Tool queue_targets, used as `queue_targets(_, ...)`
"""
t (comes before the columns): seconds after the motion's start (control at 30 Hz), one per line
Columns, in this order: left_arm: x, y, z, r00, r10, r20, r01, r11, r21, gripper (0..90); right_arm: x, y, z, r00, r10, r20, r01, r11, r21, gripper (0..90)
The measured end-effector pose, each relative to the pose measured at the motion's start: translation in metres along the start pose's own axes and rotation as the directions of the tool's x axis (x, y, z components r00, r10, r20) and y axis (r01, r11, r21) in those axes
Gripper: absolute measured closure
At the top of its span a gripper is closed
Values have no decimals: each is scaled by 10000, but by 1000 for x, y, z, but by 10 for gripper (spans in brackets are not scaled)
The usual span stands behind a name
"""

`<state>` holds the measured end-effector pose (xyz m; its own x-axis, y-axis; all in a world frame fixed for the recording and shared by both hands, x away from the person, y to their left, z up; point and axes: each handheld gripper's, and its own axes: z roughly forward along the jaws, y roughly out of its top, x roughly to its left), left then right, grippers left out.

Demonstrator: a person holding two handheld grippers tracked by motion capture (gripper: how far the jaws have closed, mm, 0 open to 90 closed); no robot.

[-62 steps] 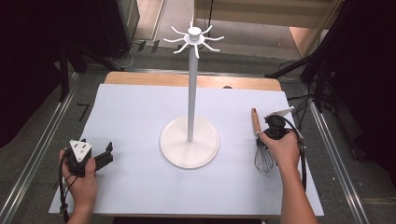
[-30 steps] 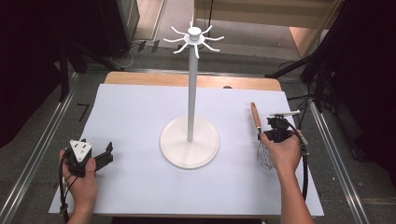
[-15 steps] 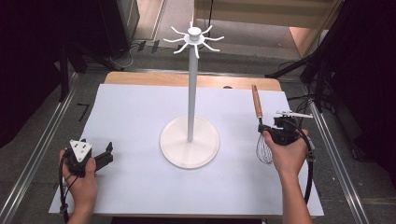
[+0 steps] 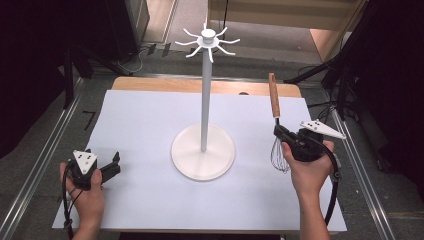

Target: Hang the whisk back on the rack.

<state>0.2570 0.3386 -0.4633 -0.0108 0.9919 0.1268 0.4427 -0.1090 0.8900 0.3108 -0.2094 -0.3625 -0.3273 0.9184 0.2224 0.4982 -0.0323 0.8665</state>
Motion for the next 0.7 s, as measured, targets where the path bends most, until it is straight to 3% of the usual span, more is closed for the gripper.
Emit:
queue_targets(0.13, 0, 0, 0, 10000, -18, 8, 18, 10000, 10, 133, 7, 3, -7, 9992, -15, -392, -7, 9983, -579, 839)
queue_targets(0.4, 0, 0, 0, 10000, -22, -10, 22, 10000, 3, 133, 27, 6, -16, 9950, -583, -810, 450, 9865, -1574, 840)
queue_targets(0.7, 0, 0, 0, 10000, 12, -49, -12, 10000, -18, 133, 43, 11, -26, 9889, -997, -1099, 731, 9719, -2236, 840)
